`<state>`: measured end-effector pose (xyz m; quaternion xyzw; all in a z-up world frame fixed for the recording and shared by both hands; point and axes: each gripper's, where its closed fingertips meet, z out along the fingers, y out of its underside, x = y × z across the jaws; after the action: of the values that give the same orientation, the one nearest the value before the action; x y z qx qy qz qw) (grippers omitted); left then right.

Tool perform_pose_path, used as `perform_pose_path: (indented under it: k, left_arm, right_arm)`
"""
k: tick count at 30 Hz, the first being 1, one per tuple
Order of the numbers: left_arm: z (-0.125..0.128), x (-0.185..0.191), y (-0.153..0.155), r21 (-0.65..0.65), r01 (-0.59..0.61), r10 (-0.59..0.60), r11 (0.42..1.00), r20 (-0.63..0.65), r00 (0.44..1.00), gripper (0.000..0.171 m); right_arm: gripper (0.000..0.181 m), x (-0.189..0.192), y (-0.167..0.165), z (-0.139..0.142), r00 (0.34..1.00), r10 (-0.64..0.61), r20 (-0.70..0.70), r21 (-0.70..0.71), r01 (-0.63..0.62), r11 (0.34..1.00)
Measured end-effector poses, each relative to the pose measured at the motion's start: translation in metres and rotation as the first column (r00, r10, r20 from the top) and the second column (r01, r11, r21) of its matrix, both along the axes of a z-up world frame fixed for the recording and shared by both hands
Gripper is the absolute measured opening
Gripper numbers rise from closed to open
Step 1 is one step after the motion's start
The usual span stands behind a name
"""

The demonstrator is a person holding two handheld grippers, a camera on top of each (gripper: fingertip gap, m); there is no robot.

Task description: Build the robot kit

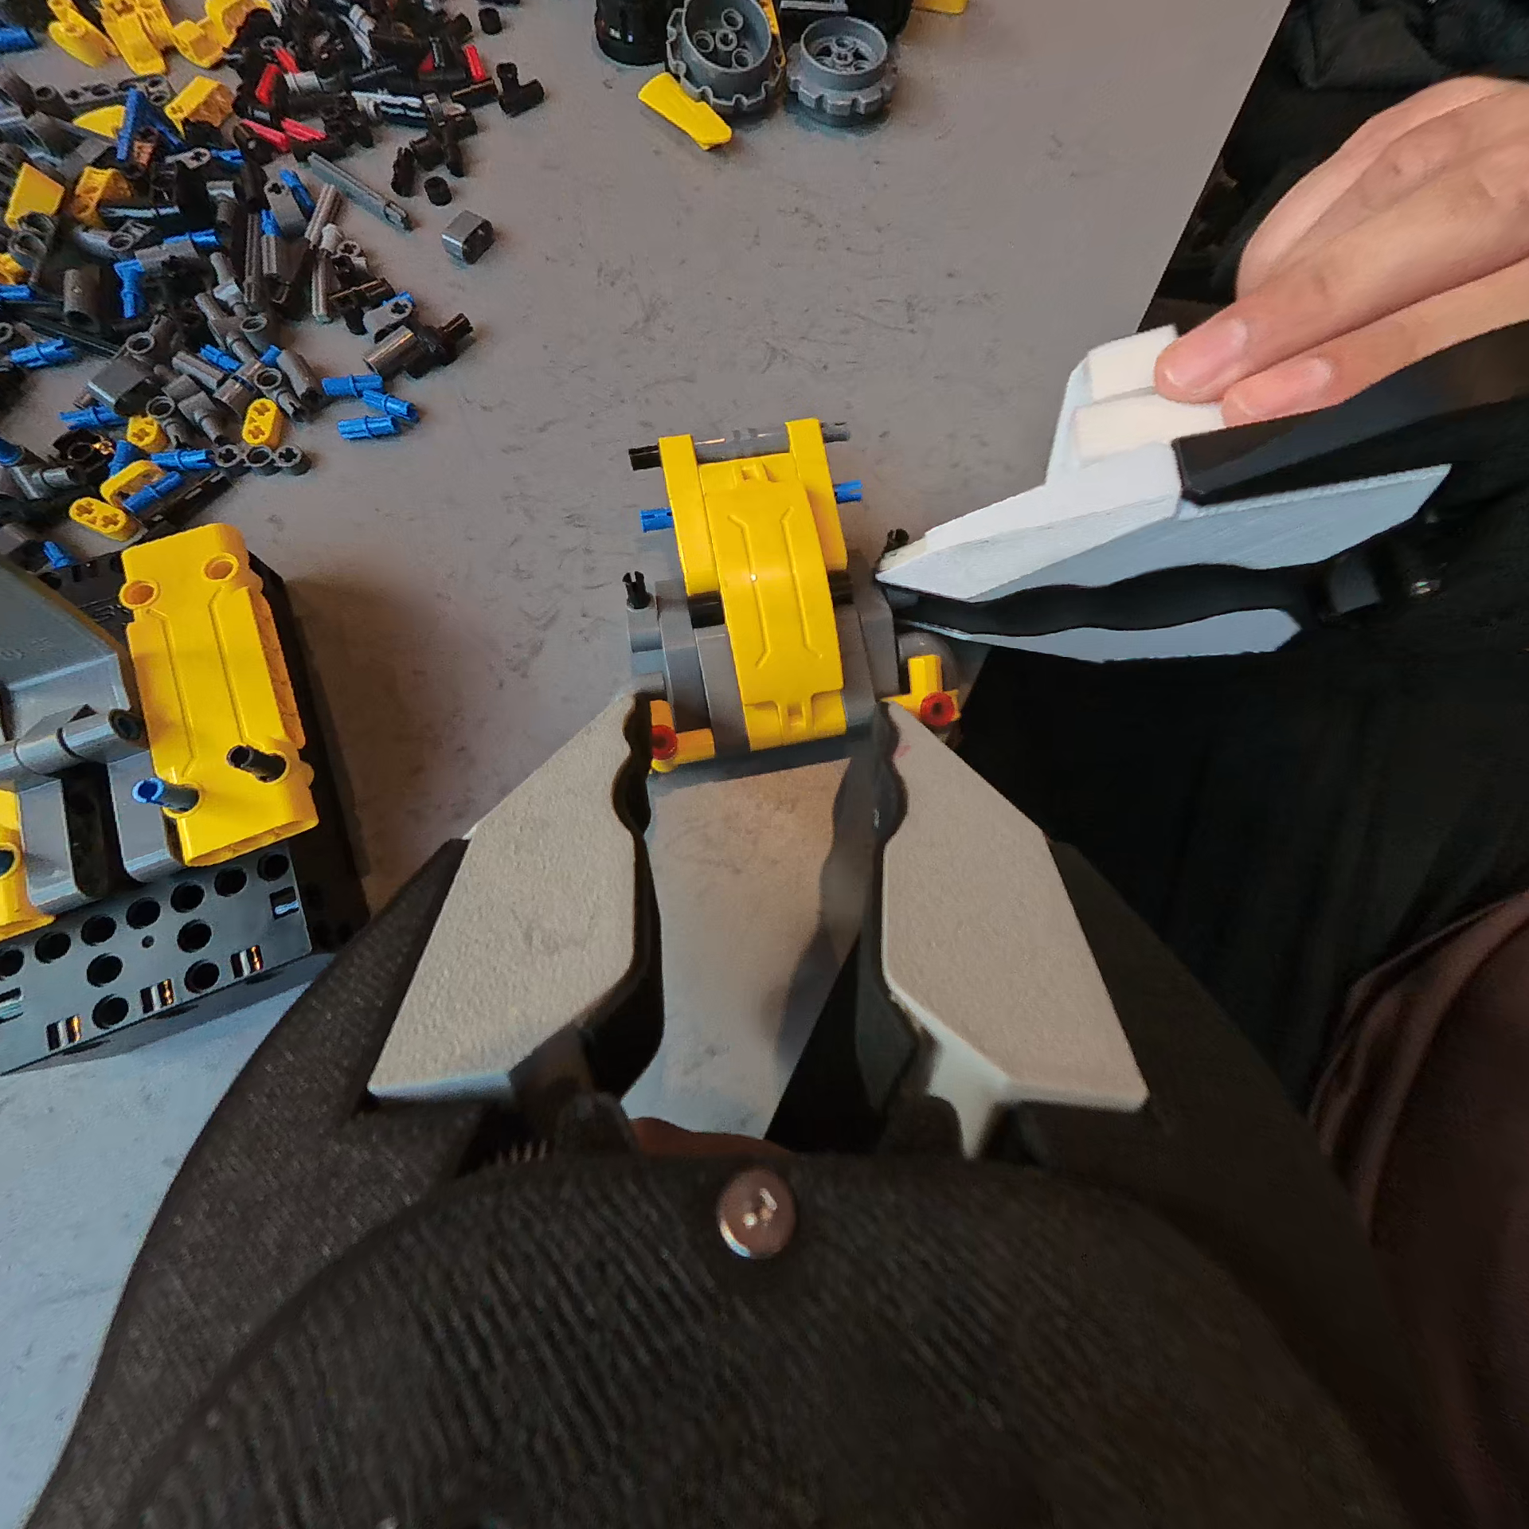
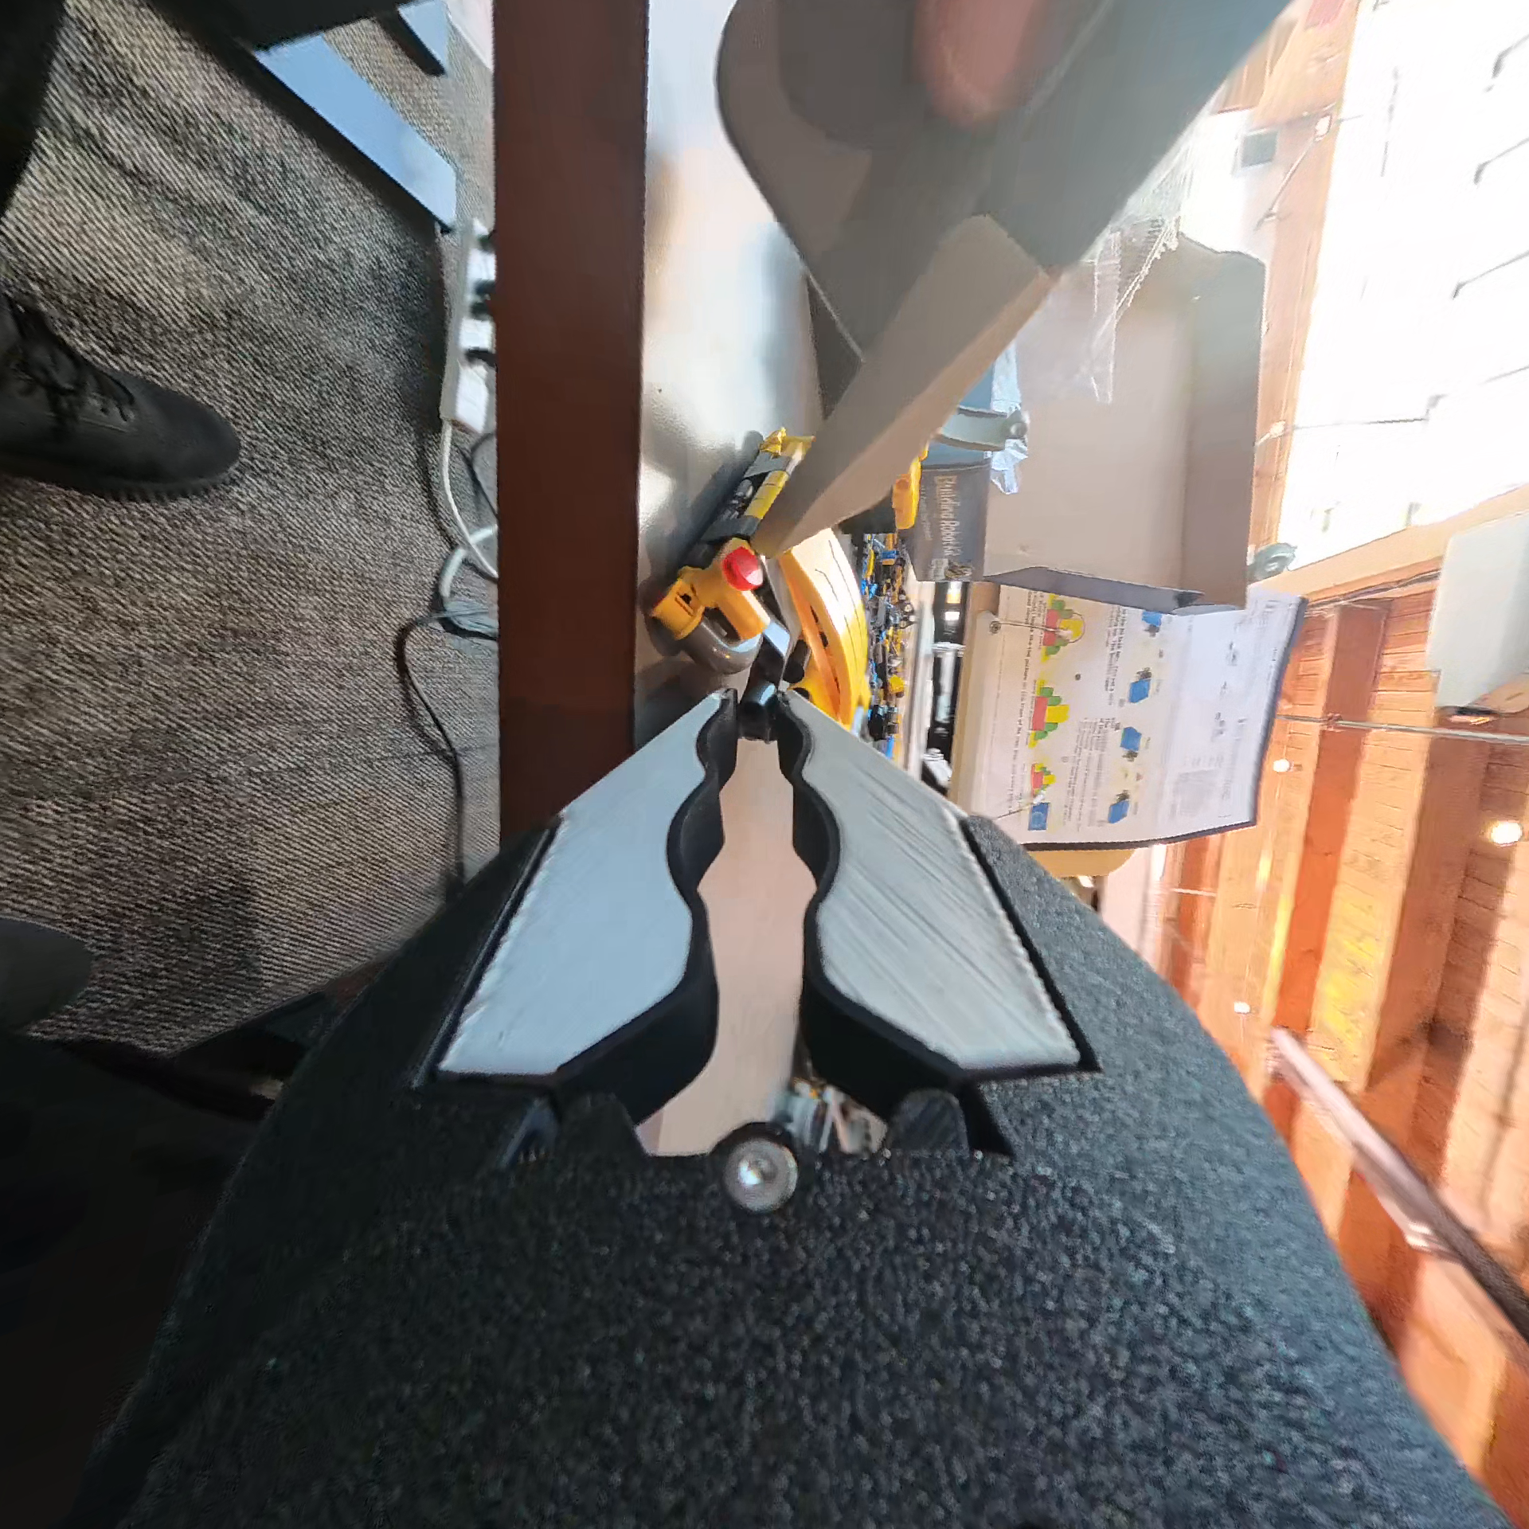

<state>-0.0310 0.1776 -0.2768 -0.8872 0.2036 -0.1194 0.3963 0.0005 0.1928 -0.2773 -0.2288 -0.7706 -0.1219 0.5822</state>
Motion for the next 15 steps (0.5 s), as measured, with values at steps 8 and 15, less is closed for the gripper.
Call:
perform_pose_path:
  k: [8, 15]
  left_arm:
    - [0.002, 0.005, -0.014, -0.037, 0.022, -0.019, 0.999, 0.073, 0.997, 0.052]
    - [0.004, -0.005, -0.029, -0.004, 0.016, -0.015, 1.000, 0.073, 0.997, 0.054]
  right_arm:
    - [0.008, 0.007, -0.001, -0.001, 1.000, 0.010, 0.017, 0.001, -0.010, 1.000]
    - [0.025, 0.035, 0.015, 0.006, 1.000, 0.024, 0.019, -0.098, -0.022, 0.995]
